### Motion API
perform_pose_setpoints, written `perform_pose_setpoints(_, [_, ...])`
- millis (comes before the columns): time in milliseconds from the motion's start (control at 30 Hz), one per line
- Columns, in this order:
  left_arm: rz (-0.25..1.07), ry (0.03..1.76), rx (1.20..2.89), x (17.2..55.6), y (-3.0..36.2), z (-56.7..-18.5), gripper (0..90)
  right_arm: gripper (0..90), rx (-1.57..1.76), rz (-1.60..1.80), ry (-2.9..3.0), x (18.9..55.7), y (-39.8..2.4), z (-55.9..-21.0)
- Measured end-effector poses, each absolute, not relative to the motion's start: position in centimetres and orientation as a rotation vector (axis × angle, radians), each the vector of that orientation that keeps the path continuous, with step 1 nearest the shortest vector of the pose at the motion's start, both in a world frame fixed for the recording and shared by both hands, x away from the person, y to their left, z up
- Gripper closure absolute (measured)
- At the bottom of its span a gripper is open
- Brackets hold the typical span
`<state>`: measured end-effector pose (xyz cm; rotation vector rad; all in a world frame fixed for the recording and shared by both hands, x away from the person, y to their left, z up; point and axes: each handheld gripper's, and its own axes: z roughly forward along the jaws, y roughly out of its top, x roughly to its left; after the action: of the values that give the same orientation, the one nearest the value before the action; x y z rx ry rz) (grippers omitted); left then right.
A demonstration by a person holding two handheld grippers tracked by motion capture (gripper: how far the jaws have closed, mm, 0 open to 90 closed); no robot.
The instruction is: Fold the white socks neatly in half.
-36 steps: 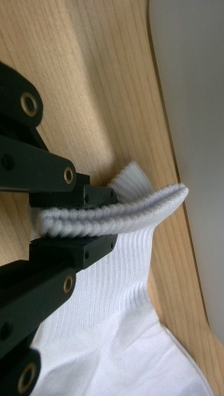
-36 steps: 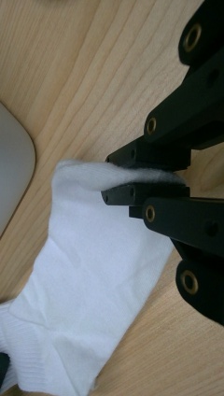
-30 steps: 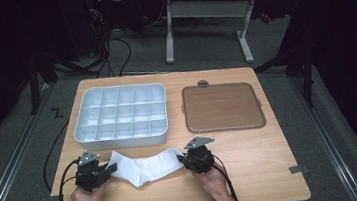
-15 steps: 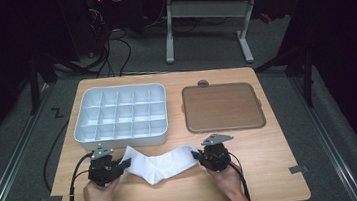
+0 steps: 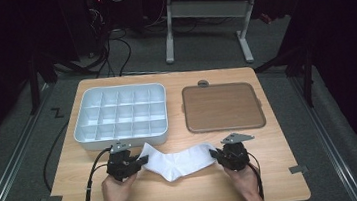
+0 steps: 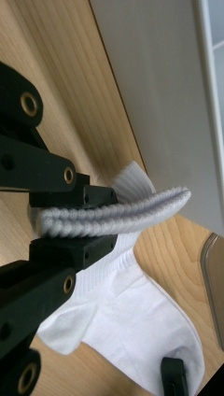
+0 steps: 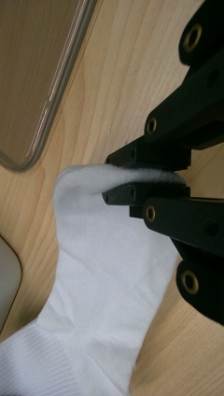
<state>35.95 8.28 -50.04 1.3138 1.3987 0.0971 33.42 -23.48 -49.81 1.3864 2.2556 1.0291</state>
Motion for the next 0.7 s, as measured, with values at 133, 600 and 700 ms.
perform_pose_setpoints(133, [0.107, 1.399, 1.318, 36.0, 7.6, -50.3, 77.7, 84.6, 1.395, 1.018, 2.249, 33.3, -24.1, -49.9])
perform_pose_setpoints(600, [0.123, 1.397, 1.346, 36.2, 5.9, -51.4, 76.5, 84.4, 1.411, 0.929, 2.243, 33.4, -25.2, -51.1])
perform_pose_setpoints(700, [0.135, 1.398, 1.361, 36.3, 5.8, -51.7, 76.0, 84.2, 1.423, 0.925, 2.243, 33.4, -25.3, -51.4])
